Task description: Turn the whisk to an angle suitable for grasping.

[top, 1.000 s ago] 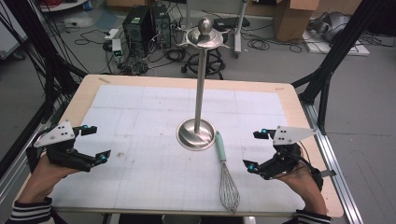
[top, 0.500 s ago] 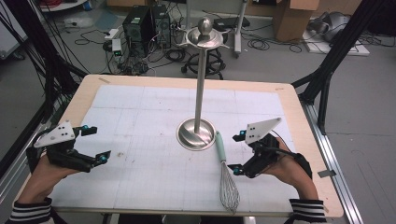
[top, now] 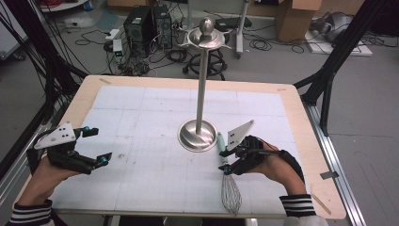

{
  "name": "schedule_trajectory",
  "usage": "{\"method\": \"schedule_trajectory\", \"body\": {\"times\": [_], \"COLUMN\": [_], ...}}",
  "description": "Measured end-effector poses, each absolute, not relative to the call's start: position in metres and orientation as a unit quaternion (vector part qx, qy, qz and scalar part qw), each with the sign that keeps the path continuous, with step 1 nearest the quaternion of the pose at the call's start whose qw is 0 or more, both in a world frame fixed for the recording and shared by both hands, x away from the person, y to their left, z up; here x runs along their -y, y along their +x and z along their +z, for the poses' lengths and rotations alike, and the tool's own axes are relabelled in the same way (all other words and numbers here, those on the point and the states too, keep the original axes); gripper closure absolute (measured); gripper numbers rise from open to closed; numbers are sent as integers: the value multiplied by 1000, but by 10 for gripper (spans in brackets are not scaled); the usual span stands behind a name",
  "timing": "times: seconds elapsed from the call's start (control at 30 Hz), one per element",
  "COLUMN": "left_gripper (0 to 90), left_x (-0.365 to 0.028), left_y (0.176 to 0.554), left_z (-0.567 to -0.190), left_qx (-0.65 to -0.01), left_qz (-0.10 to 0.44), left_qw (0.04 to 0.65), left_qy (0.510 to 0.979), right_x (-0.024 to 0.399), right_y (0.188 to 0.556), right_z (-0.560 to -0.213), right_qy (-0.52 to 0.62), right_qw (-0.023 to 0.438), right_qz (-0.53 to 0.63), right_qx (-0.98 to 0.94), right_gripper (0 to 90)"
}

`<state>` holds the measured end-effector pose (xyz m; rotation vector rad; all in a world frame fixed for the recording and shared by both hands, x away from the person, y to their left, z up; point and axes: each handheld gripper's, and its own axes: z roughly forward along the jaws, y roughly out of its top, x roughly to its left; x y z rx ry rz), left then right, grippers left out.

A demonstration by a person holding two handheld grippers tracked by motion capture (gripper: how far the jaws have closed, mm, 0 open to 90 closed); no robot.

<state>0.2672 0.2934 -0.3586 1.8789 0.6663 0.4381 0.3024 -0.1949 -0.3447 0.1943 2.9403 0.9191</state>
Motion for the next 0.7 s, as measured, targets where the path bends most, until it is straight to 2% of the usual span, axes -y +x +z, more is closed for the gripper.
{"method": "schedule_trajectory", "body": {"times": [0.1, 0.13, 0.17, 0.2, 0.27, 0.53, 0.7], "left_gripper": [17, 17, 17, 17, 17, 17, 17], "left_x": [-294, -294, -294, -294, -294, -295, -294], "left_y": [267, 267, 267, 267, 268, 268, 268], "left_z": [-359, -359, -358, -358, -358, -359, -359], "left_qx": [-278, -278, -278, -278, -279, -279, -280], "left_qz": [182, 182, 183, 183, 183, 184, 182], "left_qw": [524, 524, 523, 523, 524, 523, 525], "left_qy": [784, 784, 785, 785, 784, 784, 783], "right_x": [189, 189, 184, 184, 178, 165, 160], "right_y": [305, 305, 307, 307, 310, 314, 315], "right_z": [-350, -350, -354, -354, -358, -371, -378], "right_qy": [57, 57, 52, 52, 51, 50, 52], "right_qw": [16, 16, 14, 14, 14, 3, -2], "right_qz": [281, 281, 272, 272, 258, 221, 214], "right_qx": [-958, -958, -961, -961, -965, -974, -975], "right_gripper": [636, 636, 702, 702, 772, 894, 898]}}
